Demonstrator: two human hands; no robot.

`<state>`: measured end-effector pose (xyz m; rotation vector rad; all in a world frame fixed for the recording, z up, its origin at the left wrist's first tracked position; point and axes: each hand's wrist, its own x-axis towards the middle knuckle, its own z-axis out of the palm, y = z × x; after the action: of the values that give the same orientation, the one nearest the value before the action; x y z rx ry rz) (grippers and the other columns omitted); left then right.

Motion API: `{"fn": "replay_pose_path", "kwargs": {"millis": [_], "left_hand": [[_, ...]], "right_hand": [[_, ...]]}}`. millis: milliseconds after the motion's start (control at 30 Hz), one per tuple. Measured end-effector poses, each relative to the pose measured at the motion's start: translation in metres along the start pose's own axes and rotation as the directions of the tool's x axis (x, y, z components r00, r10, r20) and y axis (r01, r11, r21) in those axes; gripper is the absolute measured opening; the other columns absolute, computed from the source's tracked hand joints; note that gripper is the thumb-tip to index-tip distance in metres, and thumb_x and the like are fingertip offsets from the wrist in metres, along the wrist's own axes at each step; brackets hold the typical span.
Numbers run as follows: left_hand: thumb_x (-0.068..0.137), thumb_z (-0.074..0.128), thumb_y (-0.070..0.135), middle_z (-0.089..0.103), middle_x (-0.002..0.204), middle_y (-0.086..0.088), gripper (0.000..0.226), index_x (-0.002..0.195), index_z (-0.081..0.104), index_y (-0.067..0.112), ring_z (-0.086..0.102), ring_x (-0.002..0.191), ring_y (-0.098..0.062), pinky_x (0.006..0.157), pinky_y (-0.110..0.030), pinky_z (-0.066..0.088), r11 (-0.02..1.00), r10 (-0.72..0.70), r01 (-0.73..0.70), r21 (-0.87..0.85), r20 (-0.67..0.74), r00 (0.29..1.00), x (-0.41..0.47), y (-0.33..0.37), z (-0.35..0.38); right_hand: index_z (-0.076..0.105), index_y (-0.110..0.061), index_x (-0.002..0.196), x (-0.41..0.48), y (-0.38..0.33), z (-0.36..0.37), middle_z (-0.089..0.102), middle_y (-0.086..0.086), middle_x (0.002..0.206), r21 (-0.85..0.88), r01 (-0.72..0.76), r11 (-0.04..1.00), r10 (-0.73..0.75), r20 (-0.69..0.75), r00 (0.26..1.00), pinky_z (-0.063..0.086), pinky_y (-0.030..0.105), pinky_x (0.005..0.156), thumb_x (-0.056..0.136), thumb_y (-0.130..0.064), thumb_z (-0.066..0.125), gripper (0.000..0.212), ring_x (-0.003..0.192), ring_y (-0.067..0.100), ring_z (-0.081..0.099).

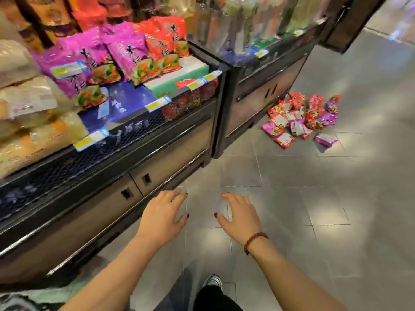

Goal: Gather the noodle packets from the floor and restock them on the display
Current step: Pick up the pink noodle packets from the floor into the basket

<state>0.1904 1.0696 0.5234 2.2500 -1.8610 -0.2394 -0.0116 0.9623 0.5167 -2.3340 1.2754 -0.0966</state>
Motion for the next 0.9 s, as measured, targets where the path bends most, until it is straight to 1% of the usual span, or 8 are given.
{"fn": "replay_pose_path", "kwargs": {"millis": [100, 233, 367, 433, 567, 667, 833, 900], "left_hand": [[0.068, 0.082, 0.038, 0.067, 0.115, -0.001, 0.057, 0.12, 0.066, 0.017, 0.063, 0.105, -0.026, 0.08, -0.038, 0.056, 0.998, 0.061, -0.061, 0.006, 0.019, 0.998, 0.055, 0.045, 0.005], [0.075, 0.077, 0.039, 0.065, 0.121, -0.002, 0.057, 0.126, 0.063, 0.018, 0.059, 0.113, -0.027, 0.088, -0.039, 0.052, 0.984, 0.176, -0.176, 0.021, 0.036, 0.984, 0.125, 0.093, 0.003], [0.074, 0.078, 0.037, 0.065, 0.12, -0.004, 0.056, 0.124, 0.064, 0.015, 0.06, 0.111, -0.029, 0.089, -0.038, 0.051, 0.961, 0.275, -0.276, 0.023, 0.036, 0.961, 0.196, 0.125, 0.008], [0.078, 0.074, 0.039, 0.063, 0.123, -0.003, 0.056, 0.128, 0.061, 0.017, 0.057, 0.114, -0.026, 0.092, -0.036, 0.049, 0.949, 0.312, -0.313, 0.025, 0.036, 0.949, 0.234, 0.141, 0.012], [0.086, 0.063, 0.047, 0.056, 0.134, 0.004, 0.058, 0.138, 0.051, 0.026, 0.05, 0.122, -0.018, 0.098, -0.034, 0.046, 0.925, 0.379, -0.38, 0.021, 0.021, 0.925, 0.316, 0.172, 0.024], [0.086, 0.063, 0.047, 0.057, 0.135, 0.001, 0.058, 0.138, 0.052, 0.024, 0.051, 0.124, -0.02, 0.1, -0.035, 0.045, 0.899, 0.437, -0.437, 0.006, 0.015, 0.899, 0.385, 0.188, 0.034], [0.076, 0.077, 0.038, 0.067, 0.118, -0.005, 0.056, 0.125, 0.064, 0.015, 0.062, 0.109, -0.026, 0.085, -0.036, 0.054, 0.88, 0.474, -0.473, -0.024, 0.042, 0.879, 0.495, 0.213, 0.039], [0.074, 0.078, 0.038, 0.067, 0.117, -0.004, 0.056, 0.123, 0.065, 0.015, 0.062, 0.107, -0.027, 0.083, -0.037, 0.054, 0.873, 0.488, -0.486, -0.041, 0.052, 0.872, 0.534, 0.224, 0.042]], "right_hand": [[0.042, -0.024, 0.139, 0.011, 0.049, -0.035, 0.045, -0.005, 0.141, 0.031, -0.074, 0.997, 0.074, -0.001, 0.997, 0.034, 0.031, 0.107, 0.091, -0.047, 0.055, 0.055, 0.128, 0.018, 0.039], [0.044, -0.023, 0.137, 0.026, 0.105, -0.073, 0.047, -0.003, 0.14, 0.08, -0.18, 0.98, 0.185, -0.061, 0.981, 0.036, 0.034, 0.107, 0.089, -0.046, 0.057, 0.055, 0.127, 0.019, 0.041], [0.047, -0.022, 0.135, 0.046, 0.152, -0.107, 0.048, -0.003, 0.139, 0.165, -0.277, 0.947, 0.301, -0.147, 0.942, 0.038, 0.035, 0.106, 0.089, -0.043, 0.06, 0.052, 0.127, 0.019, 0.042], [0.048, -0.021, 0.134, 0.062, 0.174, -0.123, 0.049, -0.002, 0.137, 0.21, -0.315, 0.925, 0.355, -0.19, 0.915, 0.039, 0.035, 0.105, 0.088, -0.042, 0.062, 0.052, 0.126, 0.02, 0.044], [0.048, -0.022, 0.134, 0.112, 0.215, -0.159, 0.049, -0.001, 0.136, 0.224, -0.365, 0.904, 0.413, -0.228, 0.882, 0.04, 0.035, 0.104, 0.088, -0.044, 0.062, 0.053, 0.124, 0.021, 0.046], [0.048, -0.02, 0.134, 0.162, 0.246, -0.19, 0.049, -0.001, 0.136, 0.196, -0.377, 0.905, 0.419, -0.267, 0.868, 0.038, 0.033, 0.103, 0.089, -0.042, 0.062, 0.051, 0.125, 0.02, 0.044], [0.047, -0.02, 0.135, 0.238, 0.294, -0.246, 0.049, 0.0, 0.137, 0.182, -0.423, 0.887, 0.459, -0.263, 0.849, 0.036, 0.032, 0.106, 0.09, -0.042, 0.061, 0.052, 0.127, 0.019, 0.043], [0.048, -0.021, 0.135, 0.26, 0.314, -0.262, 0.049, 0.0, 0.137, 0.193, -0.445, 0.875, 0.483, -0.271, 0.833, 0.035, 0.032, 0.106, 0.09, -0.041, 0.061, 0.051, 0.127, 0.019, 0.043]]}}
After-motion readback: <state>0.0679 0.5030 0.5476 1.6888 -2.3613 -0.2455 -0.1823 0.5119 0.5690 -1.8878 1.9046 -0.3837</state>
